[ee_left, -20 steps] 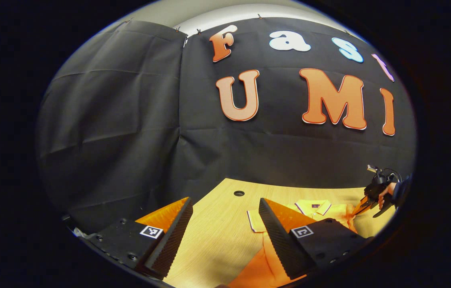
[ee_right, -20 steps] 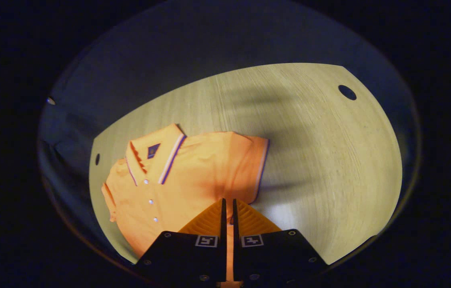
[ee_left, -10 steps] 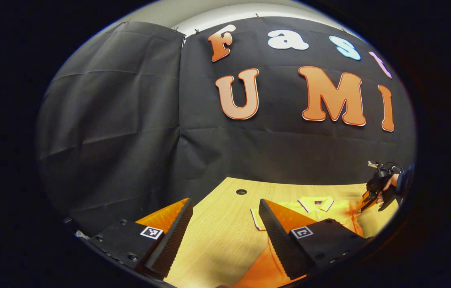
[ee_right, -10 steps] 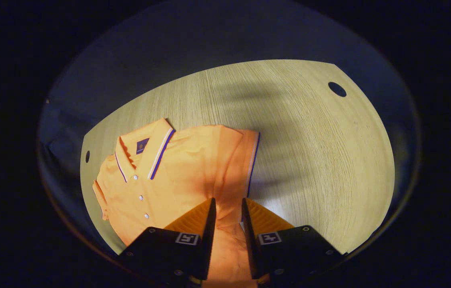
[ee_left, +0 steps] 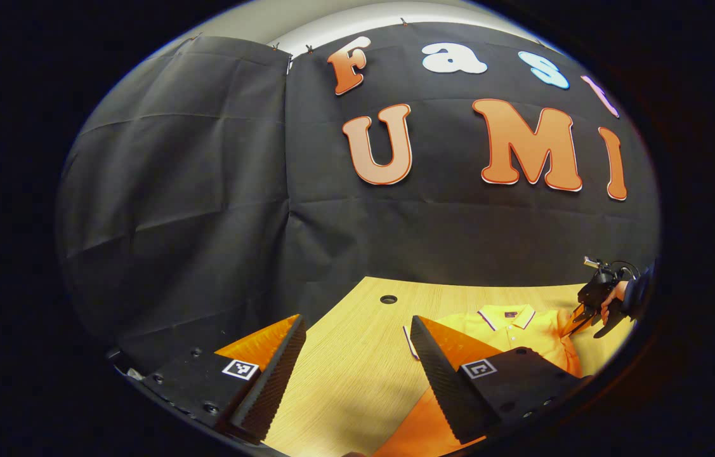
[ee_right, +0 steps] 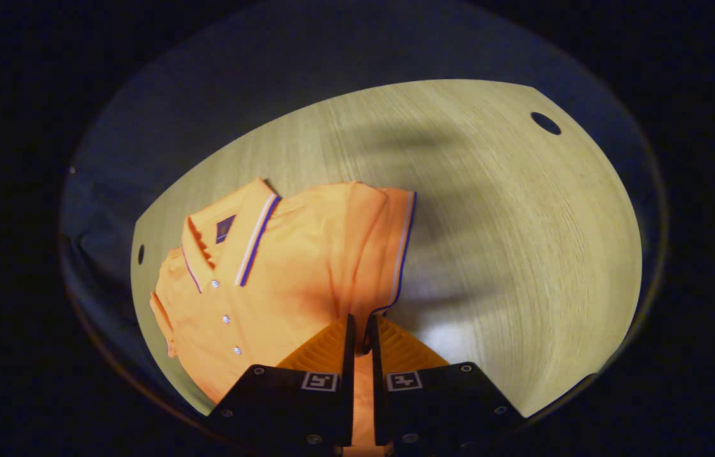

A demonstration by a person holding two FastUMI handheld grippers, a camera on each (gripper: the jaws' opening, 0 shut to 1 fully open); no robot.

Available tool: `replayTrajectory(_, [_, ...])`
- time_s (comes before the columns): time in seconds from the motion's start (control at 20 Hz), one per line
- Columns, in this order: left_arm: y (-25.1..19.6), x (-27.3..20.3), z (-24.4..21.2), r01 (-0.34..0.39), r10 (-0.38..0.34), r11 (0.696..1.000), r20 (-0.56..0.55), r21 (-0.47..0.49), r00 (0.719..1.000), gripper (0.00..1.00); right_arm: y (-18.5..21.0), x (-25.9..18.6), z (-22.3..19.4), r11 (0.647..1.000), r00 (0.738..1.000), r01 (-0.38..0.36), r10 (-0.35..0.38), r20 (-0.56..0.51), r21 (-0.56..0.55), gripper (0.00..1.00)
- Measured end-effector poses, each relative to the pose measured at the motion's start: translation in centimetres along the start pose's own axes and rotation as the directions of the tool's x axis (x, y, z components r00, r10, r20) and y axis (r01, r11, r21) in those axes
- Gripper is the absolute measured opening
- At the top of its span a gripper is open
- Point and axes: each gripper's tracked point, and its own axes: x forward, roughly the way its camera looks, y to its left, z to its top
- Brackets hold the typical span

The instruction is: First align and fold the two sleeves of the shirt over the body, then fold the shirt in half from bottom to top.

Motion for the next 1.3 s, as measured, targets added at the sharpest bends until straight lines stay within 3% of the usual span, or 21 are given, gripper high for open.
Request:
replayTrajectory(0.1, [-0.1,0.3,-0.4,0.005,-0.005,1.000,-0.012,-0.006,1.000,1.00,2.2,-0.4,-0.3,0.997,0.998,-0.058,0.059,0.009,-0.060,0.14])
replayTrajectory(0.25, [-0.3,0.6,-0.7,0.015,-0.015,1.000,-0.021,-0.007,1.000,1.00,4.4,-1.9,1.6,0.982,0.989,-0.056,0.079,0.124,-0.179,0.13])
replayTrajectory(0.45, [-0.8,1.5,-0.8,0.042,-0.042,0.999,-0.023,-0.012,0.999,1.00,9.5,-3.5,1.2,0.960,0.964,-0.227,0.245,0.100,-0.164,0.09])
replayTrajectory(0.65, [-2.1,4.6,-2.1,0.103,-0.103,0.995,-0.076,-0.007,0.992,0.99,8.3,-4.4,0.9,0.967,0.971,-0.169,0.196,0.133,-0.191,0.08])
replayTrajectory(0.7, [-2.7,6.0,-2.6,0.123,-0.123,0.992,-0.102,-0.005,0.987,0.99,8.3,-5.8,0.9,0.965,0.965,-0.179,0.211,0.159,-0.192,0.23])
replayTrajectory(0.75, [-3.4,7.6,-3.1,0.149,-0.149,0.989,-0.126,-0.006,0.981,1.00,8.4,-7.4,1.1,0.962,0.953,-0.192,0.230,0.196,-0.194,0.29])
replayTrajectory(0.8, [-4.2,8.9,-3.4,0.179,-0.178,0.984,-0.147,-0.004,0.973,0.99,8.0,-8.8,1.3,0.963,0.945,-0.187,0.230,0.232,-0.195,0.58])
replayTrajectory(0.85, [-5.2,10.1,-3.8,0.212,-0.208,0.977,-0.164,0.001,0.964,1.00,7.5,-10.1,1.6,0.964,0.936,-0.177,0.227,0.269,-0.197,0.61])
replayTrajectory(0.9, [-6.2,11.4,-3.9,0.245,-0.240,0.970,-0.178,0.007,0.954,1.00,6.9,-11.6,1.6,0.968,0.926,-0.163,0.218,0.308,-0.192,0.78])
replayTrajectory(1.0, [-8.3,13.6,-5.0,0.315,-0.307,0.949,-0.215,0.001,0.927,1.00,6.0,-14.4,1.5,0.974,0.906,-0.139,0.199,0.373,-0.181,0.88])
replayTrajectory(1.1, [-9.9,16.2,-7.5,0.363,-0.358,0.931,-0.311,-0.044,0.880,1.00,4.9,-17.3,1.1,0.979,0.882,-0.109,0.174,0.438,-0.170,0.95])
replayTrajectory(1.3, [-12.0,20.5,-12.4,0.392,-0.390,0.912,-0.542,-0.118,0.744,0.99,2.7,-22.6,-0.5,0.990,0.829,-0.037,0.107,0.549,-0.137,0.98])
